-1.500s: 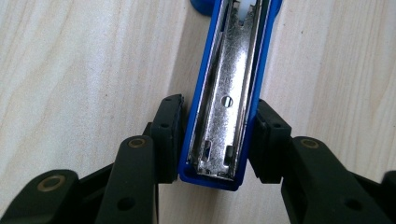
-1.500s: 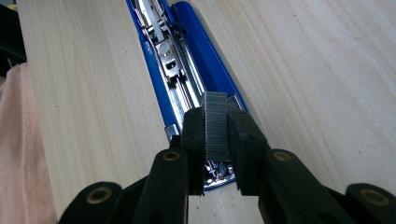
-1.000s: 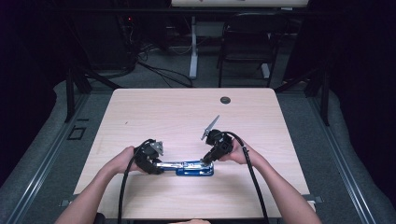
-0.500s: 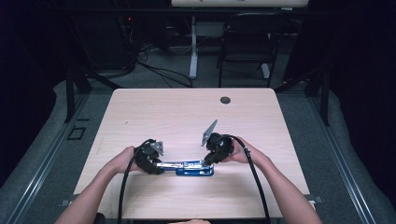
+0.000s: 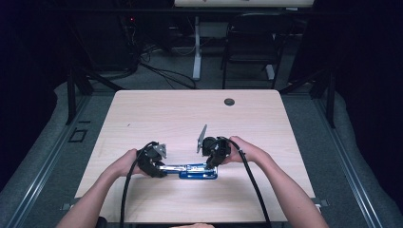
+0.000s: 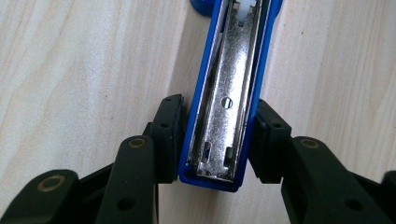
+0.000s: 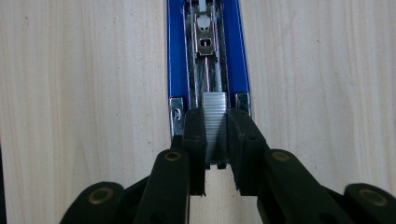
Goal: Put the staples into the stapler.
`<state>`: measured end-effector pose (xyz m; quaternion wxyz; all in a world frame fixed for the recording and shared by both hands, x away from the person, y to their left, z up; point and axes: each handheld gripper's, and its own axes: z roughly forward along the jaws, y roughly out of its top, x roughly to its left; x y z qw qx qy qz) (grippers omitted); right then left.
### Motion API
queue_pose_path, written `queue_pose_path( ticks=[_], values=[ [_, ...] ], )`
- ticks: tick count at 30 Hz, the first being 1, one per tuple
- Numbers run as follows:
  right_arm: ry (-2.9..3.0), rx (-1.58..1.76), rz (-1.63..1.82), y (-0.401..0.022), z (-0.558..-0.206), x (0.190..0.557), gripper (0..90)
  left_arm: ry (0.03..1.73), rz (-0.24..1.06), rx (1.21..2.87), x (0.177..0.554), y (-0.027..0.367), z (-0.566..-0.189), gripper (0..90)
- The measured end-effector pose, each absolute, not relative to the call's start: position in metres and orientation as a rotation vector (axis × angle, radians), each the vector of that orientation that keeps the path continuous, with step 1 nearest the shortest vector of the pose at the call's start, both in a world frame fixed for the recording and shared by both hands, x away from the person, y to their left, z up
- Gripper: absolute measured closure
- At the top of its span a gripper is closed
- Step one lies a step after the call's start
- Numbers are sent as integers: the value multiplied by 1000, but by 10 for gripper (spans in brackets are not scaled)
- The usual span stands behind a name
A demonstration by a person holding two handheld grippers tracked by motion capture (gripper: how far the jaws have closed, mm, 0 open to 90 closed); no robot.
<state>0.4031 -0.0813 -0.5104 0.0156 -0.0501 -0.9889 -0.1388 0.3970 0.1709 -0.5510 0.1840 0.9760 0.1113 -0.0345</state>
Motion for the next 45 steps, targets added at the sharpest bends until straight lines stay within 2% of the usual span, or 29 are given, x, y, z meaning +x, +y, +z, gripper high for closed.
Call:
queue_pose_path(
  ticks=[16, 21, 30, 38, 42, 45],
  values=[
    [-3118, -84, -305, -65, -513, 401, 778, 314, -98, 2752, 397, 171, -551, 600],
    [-3072, -129, -372, -72, -511, 403, 727, 318, -100, 2748, 397, 171, -551, 601],
    [-3011, -276, -568, -87, -502, 408, 724, 315, -95, 2749, 397, 170, -551, 601],
    [-3045, -244, -426, -71, -513, 408, 713, 312, -99, 2751, 397, 171, -551, 601],
    [-3045, -245, -385, -70, -516, 410, 719, 311, -100, 2750, 397, 171, -551, 601],
    [-3038, -229, -376, -70, -516, 409, 769, 312, -100, 2750, 397, 171, -551, 601]
  ],
)
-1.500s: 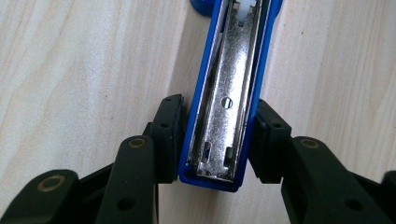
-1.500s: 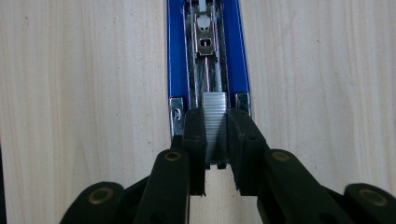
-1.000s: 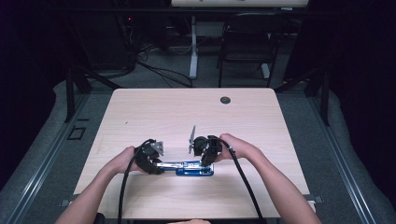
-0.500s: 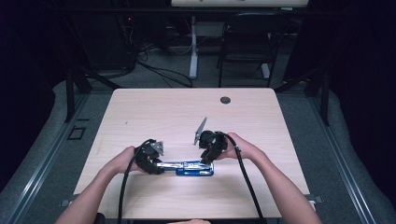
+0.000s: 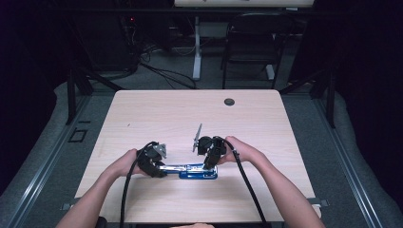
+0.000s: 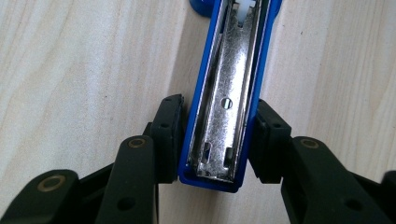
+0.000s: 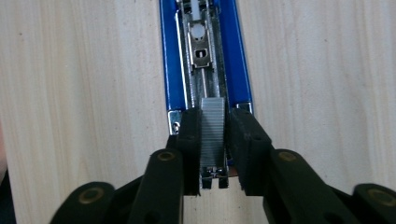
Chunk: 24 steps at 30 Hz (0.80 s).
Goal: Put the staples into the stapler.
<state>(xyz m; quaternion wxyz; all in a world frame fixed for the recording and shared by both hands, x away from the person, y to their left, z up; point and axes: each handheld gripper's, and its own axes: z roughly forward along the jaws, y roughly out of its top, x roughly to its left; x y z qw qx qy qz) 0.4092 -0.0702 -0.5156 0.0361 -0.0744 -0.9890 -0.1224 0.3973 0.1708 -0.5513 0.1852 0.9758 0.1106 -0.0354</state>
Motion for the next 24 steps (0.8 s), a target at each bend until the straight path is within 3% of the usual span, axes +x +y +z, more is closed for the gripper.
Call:
queue_pose_path(
  ticks=[17, 24],
  values=[
    [-3073, -135, -346, -67, -512, 404, 785, 312, -100, 2749, 397, 171, -551, 602],
    [-3071, -131, -356, -67, -510, 403, 748, 310, -98, 2749, 397, 171, -551, 603]
  ],
)
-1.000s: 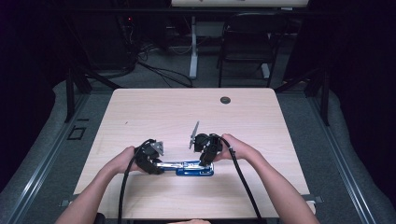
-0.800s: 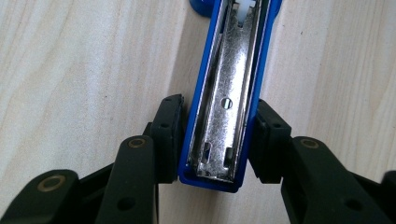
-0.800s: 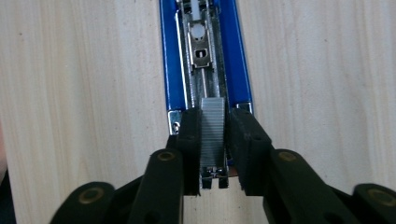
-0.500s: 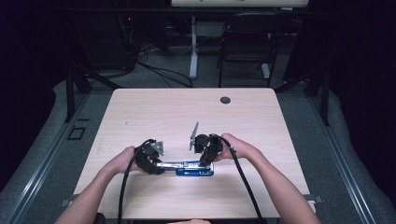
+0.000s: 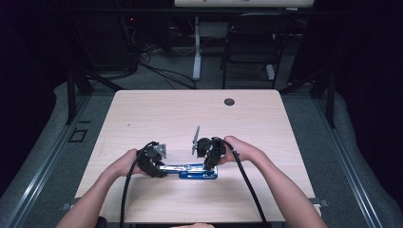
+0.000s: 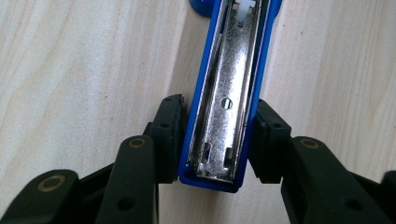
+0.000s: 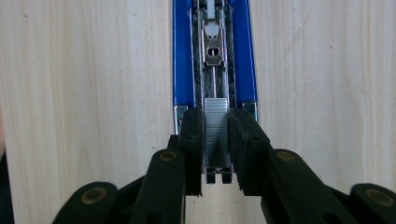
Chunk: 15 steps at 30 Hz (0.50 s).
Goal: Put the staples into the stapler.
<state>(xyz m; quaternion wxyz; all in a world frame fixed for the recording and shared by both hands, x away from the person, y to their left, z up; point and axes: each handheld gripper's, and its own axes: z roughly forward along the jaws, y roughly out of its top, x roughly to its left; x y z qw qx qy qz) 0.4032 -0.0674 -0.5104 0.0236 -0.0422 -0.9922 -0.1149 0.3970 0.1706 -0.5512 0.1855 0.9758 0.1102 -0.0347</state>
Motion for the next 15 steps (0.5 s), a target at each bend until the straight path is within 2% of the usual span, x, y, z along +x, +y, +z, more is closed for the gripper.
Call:
queue_pose_path(
  ticks=[6, 9, 15],
  values=[
    [-3065, -164, -401, -75, -506, 403, 737, 310, -96, 2750, 397, 170, -551, 604],
    [-3072, -166, -372, -75, -510, 404, 772, 311, -95, 2752, 397, 170, -551, 604],
    [-3074, -135, -352, -72, -510, 404, 781, 311, -98, 2750, 397, 170, -551, 604]
  ],
)
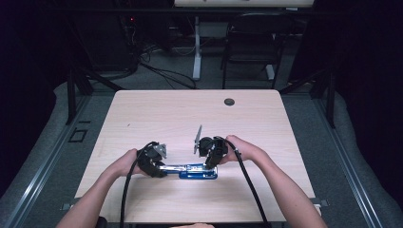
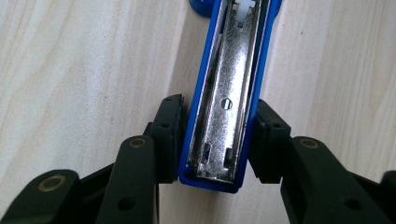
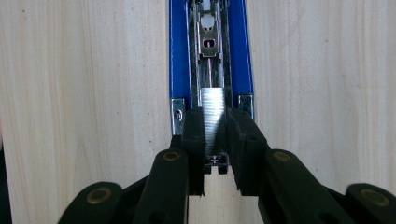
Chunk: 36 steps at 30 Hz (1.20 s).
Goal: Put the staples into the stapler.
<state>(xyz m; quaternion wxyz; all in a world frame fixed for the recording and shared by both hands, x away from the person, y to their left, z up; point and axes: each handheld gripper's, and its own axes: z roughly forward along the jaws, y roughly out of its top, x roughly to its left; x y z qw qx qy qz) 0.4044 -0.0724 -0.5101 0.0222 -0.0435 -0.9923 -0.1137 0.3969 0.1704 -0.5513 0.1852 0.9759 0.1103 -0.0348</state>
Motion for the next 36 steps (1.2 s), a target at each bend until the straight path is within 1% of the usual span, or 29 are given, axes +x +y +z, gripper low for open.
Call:
queue_pose_path(
  ticks=[7, 8, 9, 13, 21, 24, 31, 36],
  values=[
    [-3104, -75, -296, -67, -510, 402, 778, 310, -96, 2751, 397, 170, -551, 603],
    [-3106, -71, -290, -67, -509, 402, 737, 312, -92, 2751, 397, 170, -551, 604],
    [-3096, -86, -307, -67, -509, 403, 715, 312, -92, 2751, 397, 170, -551, 604],
    [-3066, -139, -404, -74, -502, 406, 700, 310, -93, 2750, 397, 170, -551, 604],
    [-3078, -308, -559, -86, -496, 405, 645, 295, -74, 2744, 395, 171, -549, 610],
    [-3093, -374, -610, -87, -497, 402, 646, 290, -72, 2741, 395, 171, -548, 612],
    [-3098, -635, -763, -88, -508, 398, 606, 278, -47, 2725, 393, 173, -545, 614],
    [-3084, -680, -766, -80, -519, 397, 568, 269, -38, 2721, 392, 173, -543, 616]
  ],
)
